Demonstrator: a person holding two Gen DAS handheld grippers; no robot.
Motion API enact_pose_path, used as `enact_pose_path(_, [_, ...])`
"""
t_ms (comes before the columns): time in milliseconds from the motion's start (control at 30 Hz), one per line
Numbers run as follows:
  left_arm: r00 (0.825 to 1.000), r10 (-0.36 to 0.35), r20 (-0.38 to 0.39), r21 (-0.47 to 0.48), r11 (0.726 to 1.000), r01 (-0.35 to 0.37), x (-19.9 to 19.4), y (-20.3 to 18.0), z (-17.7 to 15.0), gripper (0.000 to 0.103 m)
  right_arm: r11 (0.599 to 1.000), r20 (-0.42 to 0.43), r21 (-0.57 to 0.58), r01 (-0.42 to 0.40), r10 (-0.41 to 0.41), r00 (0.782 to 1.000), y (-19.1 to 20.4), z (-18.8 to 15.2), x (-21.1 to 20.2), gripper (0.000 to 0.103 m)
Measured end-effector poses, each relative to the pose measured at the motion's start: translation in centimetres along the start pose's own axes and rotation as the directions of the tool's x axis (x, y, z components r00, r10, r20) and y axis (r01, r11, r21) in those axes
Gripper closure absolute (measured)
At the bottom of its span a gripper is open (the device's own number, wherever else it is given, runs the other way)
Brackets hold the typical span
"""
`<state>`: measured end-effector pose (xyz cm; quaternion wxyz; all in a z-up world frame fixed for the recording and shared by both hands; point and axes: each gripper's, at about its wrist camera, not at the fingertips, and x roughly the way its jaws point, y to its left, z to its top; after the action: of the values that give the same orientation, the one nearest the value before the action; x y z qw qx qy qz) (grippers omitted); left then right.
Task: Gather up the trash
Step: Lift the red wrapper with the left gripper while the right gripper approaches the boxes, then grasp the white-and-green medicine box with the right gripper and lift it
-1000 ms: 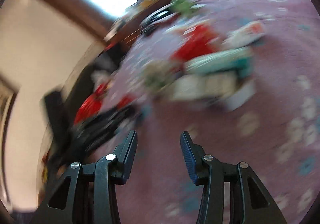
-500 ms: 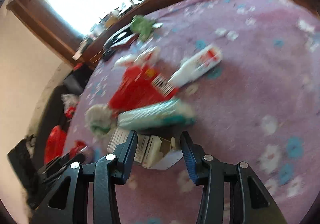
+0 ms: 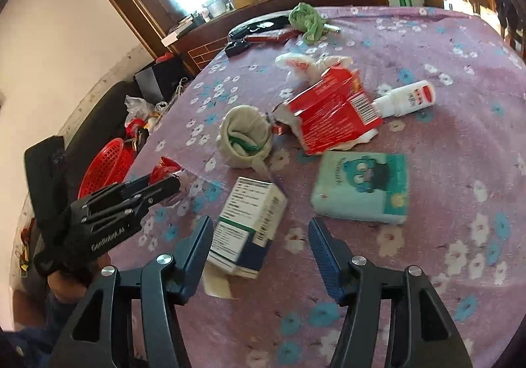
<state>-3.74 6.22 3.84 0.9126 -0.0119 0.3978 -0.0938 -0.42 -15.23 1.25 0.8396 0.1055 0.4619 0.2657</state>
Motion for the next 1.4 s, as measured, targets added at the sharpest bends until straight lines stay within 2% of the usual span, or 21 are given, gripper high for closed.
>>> enact_pose_path(133, [1.0, 0.015, 0.014, -0.005, 1.0, -0.015, -0.5, 0.4, -0.2, 0.07, 0.997, -0.026, -0.015, 0.071, -0.072, 0.997, 1.8, 0.7, 2.0, 0.037])
enact_pose_path(300, [1.0, 0.009, 0.017, -0.018, 1.0, -0.008, -0.8, 0.9, -0.3, 0.07, 0.983, -0.059, -0.069, 0.17, -0.174, 0.983, 4.0, 0.3, 4.0, 0.038])
enact_pose_path(367, [1.0, 0.006, 0.018, -0.018, 1.0, -0.005, -0.8, 0.9, -0.4, 0.07, 0.974, -0.053, -0.087, 0.209, -0.214, 0.975, 4.3, 0.0, 4.2, 0.044])
enact_pose_path(400, [1.0, 0.004, 0.019, -0.016, 1.0, -0.003, -0.9, 0.8, -0.4, 0.07, 0.969, -0.052, -0.092, 0.228, -0.233, 0.971, 4.3, -0.1, 4.3, 0.055])
enact_pose_path(433, [1.0, 0.002, 0.019, -0.014, 1.0, -0.002, -0.9, 0.8, -0.5, 0.07, 0.968, -0.045, -0.087, 0.236, -0.24, 0.97, 4.1, -0.2, 4.1, 0.058])
enact_pose_path(500, [1.0, -0.004, 0.021, -0.01, 1.0, 0.004, -1.1, 0.6, -0.7, 0.07, 0.97, -0.034, -0.068, 0.234, -0.236, 0.971, 3.7, -0.4, 3.5, 0.066])
enact_pose_path(867, [0.999, -0.011, 0.043, 0.012, 1.0, 0.011, -2.2, -1.1, -0.8, 0.07, 0.984, 0.088, -0.03, 0.178, -0.175, 0.981, 3.4, -1.7, -0.6, 0.066])
enact_pose_path(1400, [0.999, 0.01, 0.047, 0.028, 1.0, -0.011, -2.8, -1.5, -1.0, 0.07, 0.989, 0.095, -0.03, 0.145, -0.142, 0.985, 3.7, -2.1, -0.9, 0.066])
